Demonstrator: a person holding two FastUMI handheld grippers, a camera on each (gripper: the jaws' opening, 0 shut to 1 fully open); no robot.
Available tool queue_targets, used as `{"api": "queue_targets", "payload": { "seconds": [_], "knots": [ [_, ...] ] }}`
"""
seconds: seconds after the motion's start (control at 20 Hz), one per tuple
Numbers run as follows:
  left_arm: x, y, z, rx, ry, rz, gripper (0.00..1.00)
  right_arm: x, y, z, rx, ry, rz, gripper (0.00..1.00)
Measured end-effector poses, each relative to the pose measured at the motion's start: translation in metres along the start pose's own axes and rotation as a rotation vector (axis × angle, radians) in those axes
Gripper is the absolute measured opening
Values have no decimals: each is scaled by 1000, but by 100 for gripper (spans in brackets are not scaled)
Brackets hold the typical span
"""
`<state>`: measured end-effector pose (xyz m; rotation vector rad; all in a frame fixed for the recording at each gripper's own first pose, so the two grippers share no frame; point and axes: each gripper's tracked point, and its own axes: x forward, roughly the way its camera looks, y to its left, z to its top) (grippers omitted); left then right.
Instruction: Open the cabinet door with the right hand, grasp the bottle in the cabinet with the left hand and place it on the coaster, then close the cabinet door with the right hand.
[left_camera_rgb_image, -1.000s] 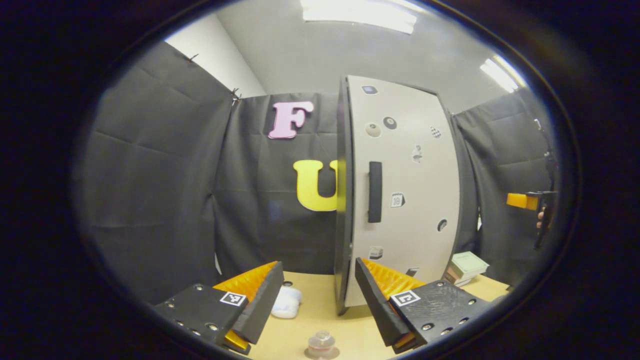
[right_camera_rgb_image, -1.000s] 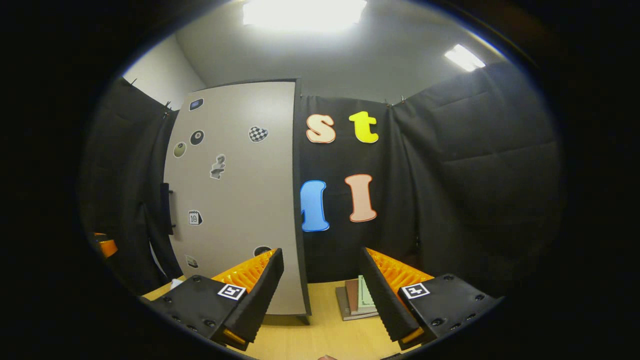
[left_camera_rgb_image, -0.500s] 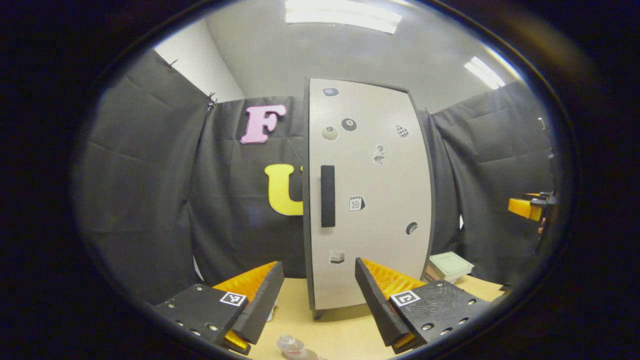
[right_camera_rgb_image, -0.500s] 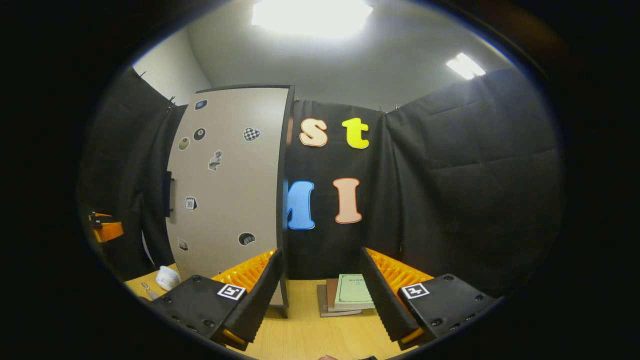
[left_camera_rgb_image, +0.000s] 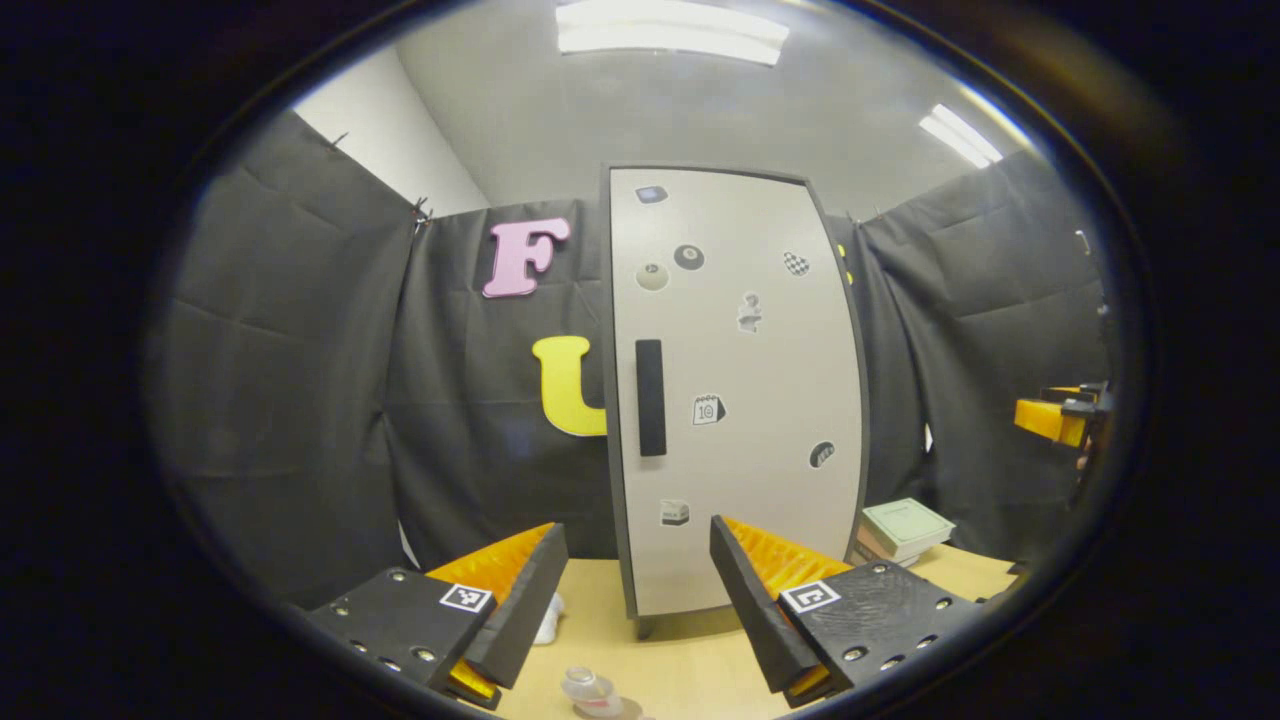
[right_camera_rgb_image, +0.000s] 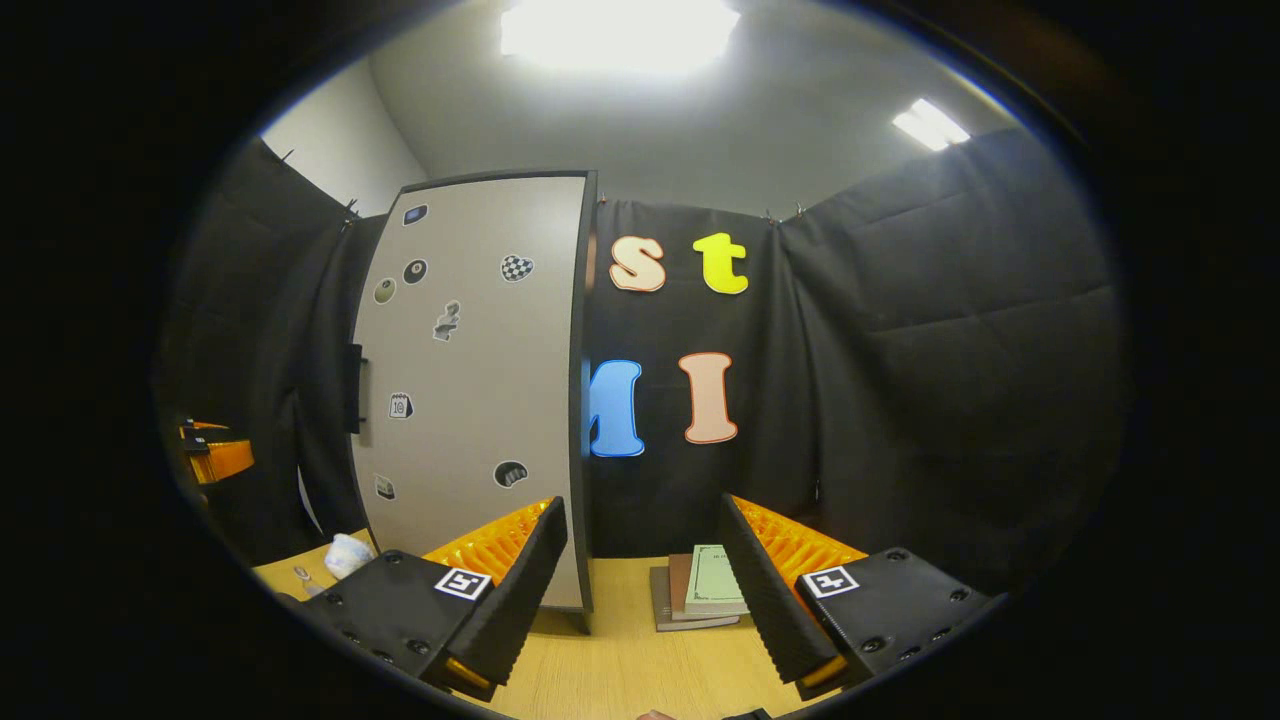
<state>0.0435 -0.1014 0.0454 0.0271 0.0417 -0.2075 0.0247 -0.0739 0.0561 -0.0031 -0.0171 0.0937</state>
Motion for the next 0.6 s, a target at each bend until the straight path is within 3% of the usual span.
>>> {"api": "queue_targets", "payload": {
  "seconds": [0.1,0.15,0.2,0.6],
  "knots": [
    [-1,3,0,2,0,10,88,0,2,0,0,2,5,97],
    [-2,4,0,2,0,13,87,1,3,-1,2,3,9,92],
    [-2,5,0,2,0,16,87,1,4,0,5,1,12,97],
    [-10,6,-2,-1,-3,31,87,1,9,3,0,-3,39,97]
  ]
}}
